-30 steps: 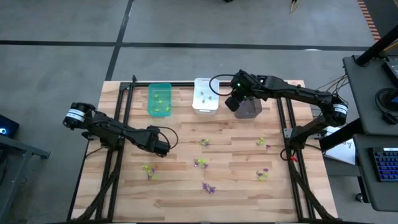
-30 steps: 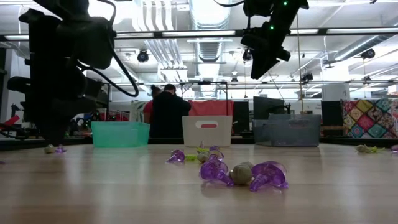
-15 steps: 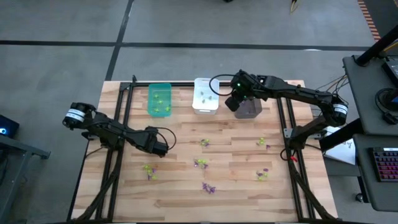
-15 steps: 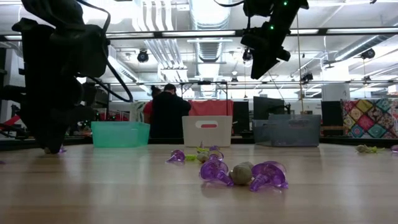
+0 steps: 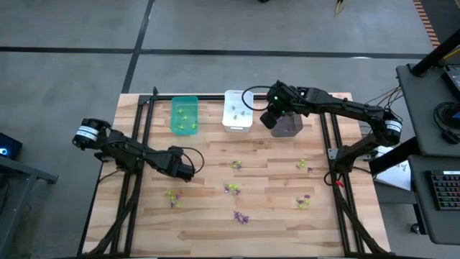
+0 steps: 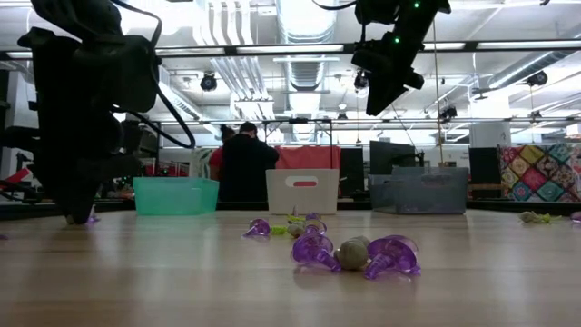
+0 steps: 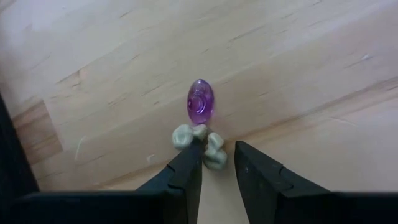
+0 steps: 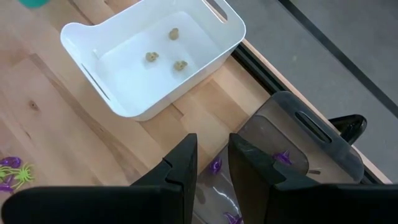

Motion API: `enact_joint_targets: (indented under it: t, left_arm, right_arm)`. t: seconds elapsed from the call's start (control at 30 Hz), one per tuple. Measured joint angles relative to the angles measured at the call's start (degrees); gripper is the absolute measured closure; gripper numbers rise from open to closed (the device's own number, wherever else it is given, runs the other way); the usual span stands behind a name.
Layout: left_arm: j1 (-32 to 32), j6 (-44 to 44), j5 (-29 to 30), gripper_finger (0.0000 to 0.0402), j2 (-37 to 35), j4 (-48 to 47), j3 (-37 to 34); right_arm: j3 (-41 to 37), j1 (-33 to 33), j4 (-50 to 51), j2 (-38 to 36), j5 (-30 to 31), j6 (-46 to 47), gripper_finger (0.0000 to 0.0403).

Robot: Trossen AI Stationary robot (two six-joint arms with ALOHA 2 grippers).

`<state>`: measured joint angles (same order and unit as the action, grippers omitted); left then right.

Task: Sort Halloween decoration
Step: Put the white skull toy into the white bin

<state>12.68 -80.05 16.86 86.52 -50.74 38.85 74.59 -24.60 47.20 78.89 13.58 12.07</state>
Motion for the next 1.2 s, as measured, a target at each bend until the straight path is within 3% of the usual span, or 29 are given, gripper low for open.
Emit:
enact_joint_targets:
  t: [0.77,1.2]
  left_arm:
    - [2.34,4.44,-3.08,0.0325,0.07,1.28,2.26]
    - [4.14,5.54,0.76,0.0325,0.07,1.07,4.52]
  right_arm:
    - [-0.01,0.00,0.02,0.02,-0.02,-0.02,0.0321]
    - [-0.02,0.13,0.02,0.02,-0.04,-0.04,0.0321]
